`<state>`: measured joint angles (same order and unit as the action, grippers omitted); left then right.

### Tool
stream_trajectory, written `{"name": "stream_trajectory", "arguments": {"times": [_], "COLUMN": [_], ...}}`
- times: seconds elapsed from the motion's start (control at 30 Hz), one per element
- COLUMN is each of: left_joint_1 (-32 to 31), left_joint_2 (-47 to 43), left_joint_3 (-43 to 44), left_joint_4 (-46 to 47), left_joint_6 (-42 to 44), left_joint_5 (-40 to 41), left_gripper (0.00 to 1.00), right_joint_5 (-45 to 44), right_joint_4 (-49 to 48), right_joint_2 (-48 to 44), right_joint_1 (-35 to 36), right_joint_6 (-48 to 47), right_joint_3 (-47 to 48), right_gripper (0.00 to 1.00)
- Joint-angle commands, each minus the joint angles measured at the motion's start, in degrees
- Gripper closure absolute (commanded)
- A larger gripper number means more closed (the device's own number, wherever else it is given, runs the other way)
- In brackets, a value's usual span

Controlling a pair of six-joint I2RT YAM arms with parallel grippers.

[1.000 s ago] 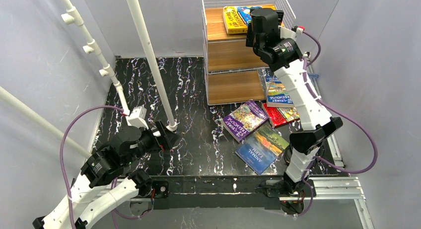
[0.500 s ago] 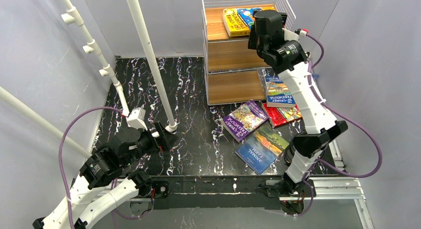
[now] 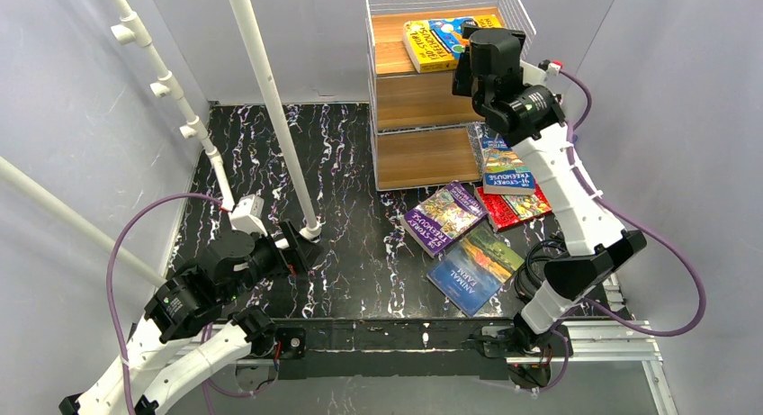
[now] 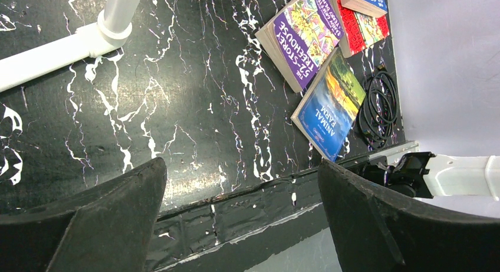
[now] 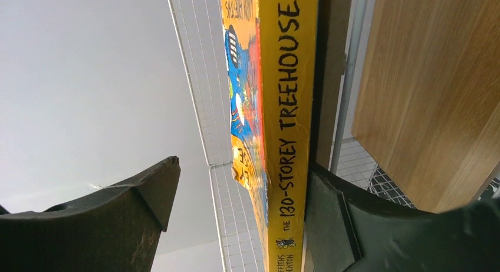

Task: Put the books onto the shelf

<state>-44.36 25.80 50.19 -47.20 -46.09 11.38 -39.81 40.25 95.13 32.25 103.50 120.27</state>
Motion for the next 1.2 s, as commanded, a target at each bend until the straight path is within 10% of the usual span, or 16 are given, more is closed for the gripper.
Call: {"name": "stream_trajectory", "arguments": {"times": [0.0,0.73,1.17], "left_joint_1": [0.00,0.00,0.06], "left_joint_2": [0.59,0.74,1.33], "left_joint_3": [-0.08,-0.62,-1.38], "left_joint_4": [-0.36,0.62,1.93], "left_joint_6": [0.30,0.07,0.20], "left_joint_5": [0.31,-0.59,-1.05], "left_gripper": [0.02,0.02,0.02], "right_joint_5": [2.57,4.29,10.43], "right_joint_4": [-1.63,-7.49,-22.96], "right_joint_2": [-3.34,-11.55,-20.15], "right_joint_1": [0.18,0.24,0.26], "right_joint_6": [-1.24,-6.32,-25.26], "right_joint_3": [-5.44,-15.67,-26.41], "right_gripper": [0.17,0.13,0.01]}}
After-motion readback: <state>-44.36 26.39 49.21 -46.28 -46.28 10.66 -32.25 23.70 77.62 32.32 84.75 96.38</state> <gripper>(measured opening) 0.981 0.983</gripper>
